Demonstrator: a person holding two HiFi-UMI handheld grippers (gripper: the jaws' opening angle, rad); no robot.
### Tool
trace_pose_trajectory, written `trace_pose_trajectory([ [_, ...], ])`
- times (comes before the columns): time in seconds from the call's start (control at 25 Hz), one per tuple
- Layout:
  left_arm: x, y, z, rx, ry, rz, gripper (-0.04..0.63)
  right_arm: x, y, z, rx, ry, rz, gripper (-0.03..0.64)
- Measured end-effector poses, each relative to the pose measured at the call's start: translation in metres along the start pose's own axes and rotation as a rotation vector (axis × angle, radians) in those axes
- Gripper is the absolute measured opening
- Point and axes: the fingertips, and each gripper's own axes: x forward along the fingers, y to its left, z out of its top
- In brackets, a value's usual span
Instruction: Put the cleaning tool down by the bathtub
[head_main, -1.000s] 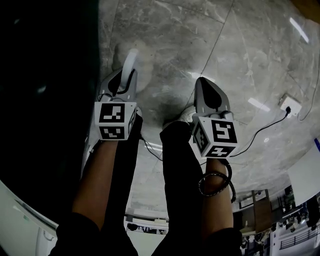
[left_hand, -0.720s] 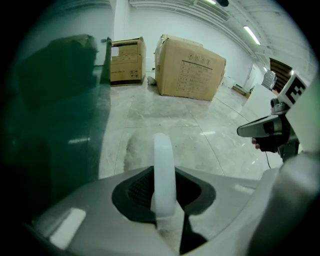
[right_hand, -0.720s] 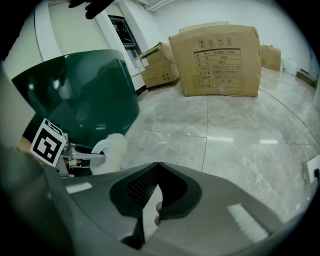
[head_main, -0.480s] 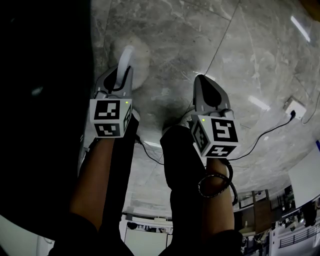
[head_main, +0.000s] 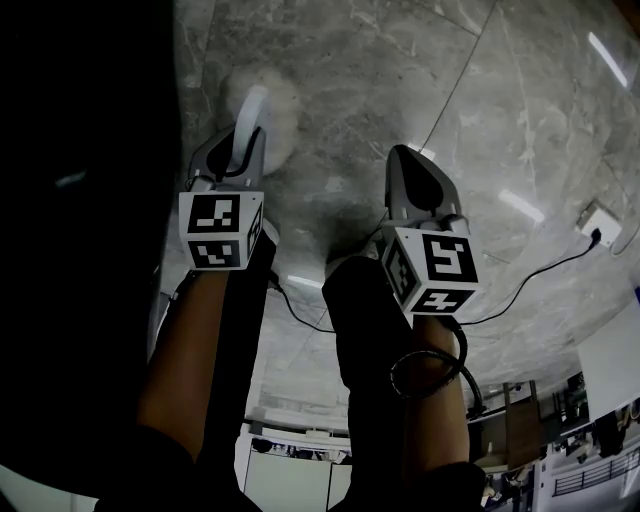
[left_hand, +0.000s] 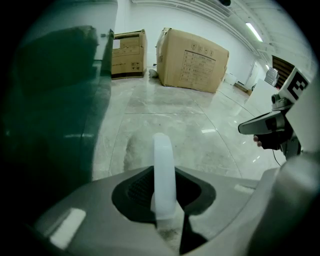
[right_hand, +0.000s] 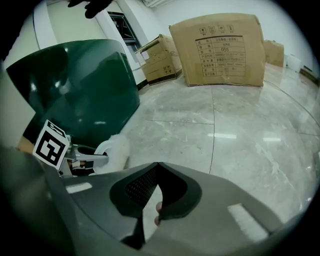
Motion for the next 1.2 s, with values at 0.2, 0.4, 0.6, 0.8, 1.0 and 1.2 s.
trace_pose_trajectory([
  [0.2,0.008,0.005,-0.007,-0.002,0.006,0.004,0.084,0.005,-0.002,-0.006,-0.003,0.006,0.002,0.014],
  [0.4,0.016,0.006,-0.014,-0.001,0.018,0.002,0.084,0.01,-0.005,-0.01,0.004,0.012,-0.003,0.014],
  [0.6,0.021,0.007,-0.021,-0.001,0.026,0.002,0.084,0.016,-0.003,-0.012,-0.001,0.018,0.007,0.014],
  [0.8,0.027,0.007,-0.02,0.003,0.017,-0.004,0.084,0.019,-0.007,-0.012,-0.001,0.013,0.001,0.014],
  [1.0,0.028,0.007,-0.02,0.004,0.021,-0.018,0.084,0.018,-0.006,-0.011,-0.004,0.013,0.002,0.014],
  [1.2,0.027,0.004,-0.016,0.01,0.013,-0.029,0.108,0.015,-0.005,-0.009,-0.007,0.01,-0.001,0.014],
])
